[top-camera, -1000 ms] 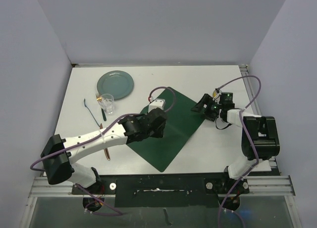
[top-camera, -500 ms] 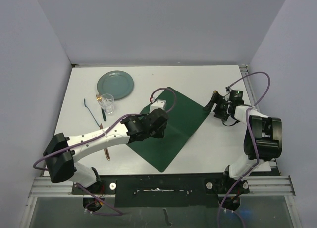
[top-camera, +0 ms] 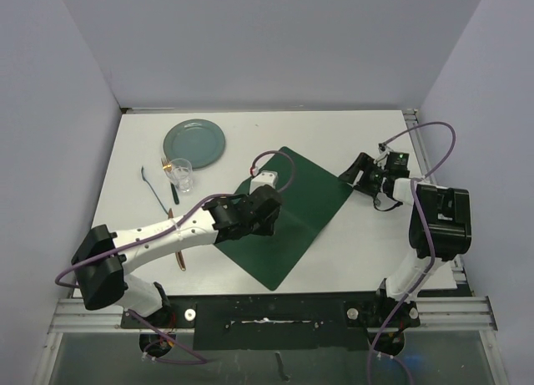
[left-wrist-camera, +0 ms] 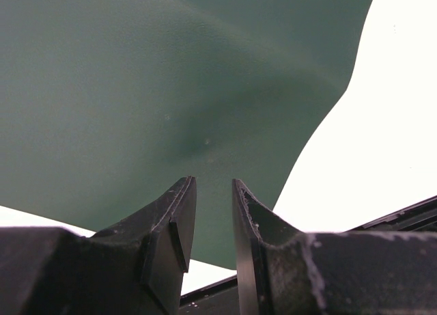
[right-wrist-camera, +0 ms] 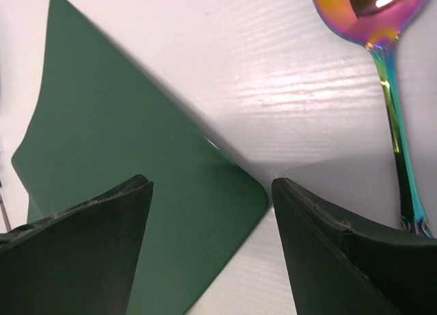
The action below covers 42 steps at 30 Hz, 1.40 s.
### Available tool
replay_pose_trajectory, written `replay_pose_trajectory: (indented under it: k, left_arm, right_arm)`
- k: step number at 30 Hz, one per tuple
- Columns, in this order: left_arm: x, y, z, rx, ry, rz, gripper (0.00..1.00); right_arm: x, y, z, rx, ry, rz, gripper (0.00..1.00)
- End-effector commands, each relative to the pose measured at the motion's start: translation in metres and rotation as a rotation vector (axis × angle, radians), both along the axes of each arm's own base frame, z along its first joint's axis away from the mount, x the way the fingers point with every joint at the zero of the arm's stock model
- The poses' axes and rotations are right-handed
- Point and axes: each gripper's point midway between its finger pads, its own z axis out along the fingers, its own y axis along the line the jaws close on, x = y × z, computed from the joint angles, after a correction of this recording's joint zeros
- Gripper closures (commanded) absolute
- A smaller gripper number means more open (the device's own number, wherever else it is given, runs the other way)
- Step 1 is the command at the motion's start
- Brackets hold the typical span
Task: Set the dinner table for one person
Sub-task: Flatten out the napkin at the center of the board.
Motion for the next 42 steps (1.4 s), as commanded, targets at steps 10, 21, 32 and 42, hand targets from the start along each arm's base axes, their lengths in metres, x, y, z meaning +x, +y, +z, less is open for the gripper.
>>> replay_pose_trajectory:
  k: [10, 21, 32, 42]
  left_arm:
    - [0.015, 0.003, 0.022, -0.051, -0.049, 0.049, 0.74]
    - [0.020, -0.005, 0.015, -0.051, -0.036, 0.031, 0.74]
    - [0.025, -0.011, 0.010, -0.064, -0.033, 0.026, 0.74]
    - [0.025, -0.008, 0.014, -0.066, -0.035, 0.036, 0.74]
  right_arm:
    - [-0.021, 0.010, -0.042, 0.054, 0.130, 0.020, 0.35]
    - [-0.067, 0.021, -0.043, 0.040, 0.205, 0.044, 0.38]
    - [-0.091, 0.029, -0.050, 0.005, 0.250, 0.077, 0.37]
    - [-0.116, 0.063, -0.052, 0.006, 0.264, 0.138, 0.37]
